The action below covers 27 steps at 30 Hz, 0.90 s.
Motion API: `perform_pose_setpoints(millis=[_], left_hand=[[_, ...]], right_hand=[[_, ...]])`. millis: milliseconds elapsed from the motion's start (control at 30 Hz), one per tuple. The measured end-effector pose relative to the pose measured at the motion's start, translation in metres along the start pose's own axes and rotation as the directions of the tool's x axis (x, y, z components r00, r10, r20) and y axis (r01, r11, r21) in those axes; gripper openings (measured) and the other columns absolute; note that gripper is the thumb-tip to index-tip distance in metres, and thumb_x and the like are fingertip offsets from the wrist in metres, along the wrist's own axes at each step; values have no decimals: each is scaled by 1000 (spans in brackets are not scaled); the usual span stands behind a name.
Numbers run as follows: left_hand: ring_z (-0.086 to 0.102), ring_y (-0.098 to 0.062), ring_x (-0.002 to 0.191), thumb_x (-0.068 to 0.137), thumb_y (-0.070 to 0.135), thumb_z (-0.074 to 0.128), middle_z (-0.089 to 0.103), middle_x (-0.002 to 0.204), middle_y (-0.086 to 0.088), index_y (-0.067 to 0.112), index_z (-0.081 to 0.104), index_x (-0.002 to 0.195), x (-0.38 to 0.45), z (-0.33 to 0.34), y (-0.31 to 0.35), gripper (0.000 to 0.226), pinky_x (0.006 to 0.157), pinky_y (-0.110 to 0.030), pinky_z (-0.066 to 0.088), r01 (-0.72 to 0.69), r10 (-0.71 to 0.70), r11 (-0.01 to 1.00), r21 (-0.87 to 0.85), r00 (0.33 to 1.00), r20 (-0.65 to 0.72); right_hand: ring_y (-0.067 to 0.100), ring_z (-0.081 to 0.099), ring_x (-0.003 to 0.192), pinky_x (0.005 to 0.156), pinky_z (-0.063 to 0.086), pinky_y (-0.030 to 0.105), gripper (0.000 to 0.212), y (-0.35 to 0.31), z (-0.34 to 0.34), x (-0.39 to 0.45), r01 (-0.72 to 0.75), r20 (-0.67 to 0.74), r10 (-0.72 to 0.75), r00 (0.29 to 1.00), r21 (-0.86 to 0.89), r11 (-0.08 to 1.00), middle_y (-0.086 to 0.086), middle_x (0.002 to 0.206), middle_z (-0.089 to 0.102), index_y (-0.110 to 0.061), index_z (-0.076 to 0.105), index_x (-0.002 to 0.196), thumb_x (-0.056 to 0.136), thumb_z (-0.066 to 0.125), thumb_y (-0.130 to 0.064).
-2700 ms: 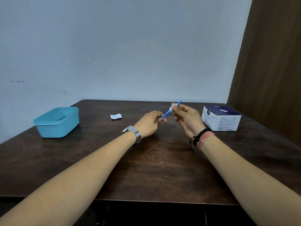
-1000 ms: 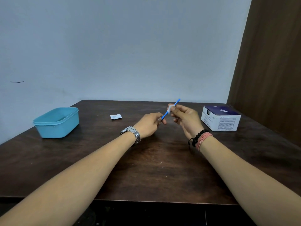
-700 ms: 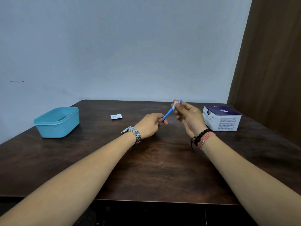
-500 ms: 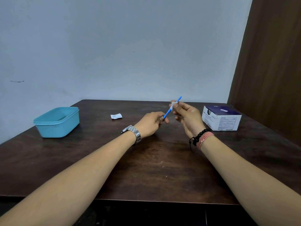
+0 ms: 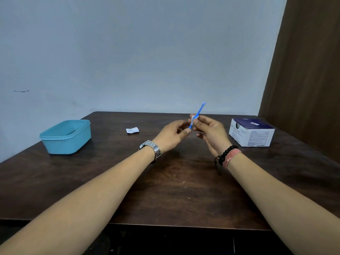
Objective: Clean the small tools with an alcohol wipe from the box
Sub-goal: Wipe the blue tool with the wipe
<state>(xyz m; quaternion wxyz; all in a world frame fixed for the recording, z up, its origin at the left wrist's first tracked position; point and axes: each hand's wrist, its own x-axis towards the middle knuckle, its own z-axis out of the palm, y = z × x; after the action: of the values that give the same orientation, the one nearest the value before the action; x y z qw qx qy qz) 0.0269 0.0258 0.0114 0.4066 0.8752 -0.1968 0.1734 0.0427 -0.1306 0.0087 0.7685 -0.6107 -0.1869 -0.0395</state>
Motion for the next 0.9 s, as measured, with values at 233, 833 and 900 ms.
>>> perform_pose_setpoints(millis=[233, 833, 900], left_hand=[[63, -12, 108, 95, 17, 57, 68, 112, 1, 25, 63, 118, -1, -6, 8, 25, 90, -26, 53, -52, -20, 922, -383, 983, -182], [61, -8, 81, 88, 7, 67, 63, 83, -1, 17, 69, 95, -1, -14, 19, 13, 73, -17, 51, -93, -136, 831, -549, 922, -362], [63, -7, 84, 89, 11, 66, 68, 89, -1, 19, 69, 100, -1, -17, 18, 14, 72, -17, 51, -88, -173, 813, -576, 907, -383]], right_hand=[[-4, 60, 64, 56, 44, 13, 14, 0, 9, -9, 55, 116, -18, 993, -315, 948, -9, 82, 75, -25, 71, 91, 91, 66, -13], [-2, 62, 63, 59, 44, 9, 16, 1, 7, -7, 88, 156, -35, 987, -351, 932, 0, 79, 73, 2, 72, 101, 86, 69, -4], [-1, 63, 66, 62, 46, 10, 15, 4, 6, -6, 68, 157, -9, 988, -376, 924, -3, 75, 73, -1, 73, 99, 85, 71, -4]])
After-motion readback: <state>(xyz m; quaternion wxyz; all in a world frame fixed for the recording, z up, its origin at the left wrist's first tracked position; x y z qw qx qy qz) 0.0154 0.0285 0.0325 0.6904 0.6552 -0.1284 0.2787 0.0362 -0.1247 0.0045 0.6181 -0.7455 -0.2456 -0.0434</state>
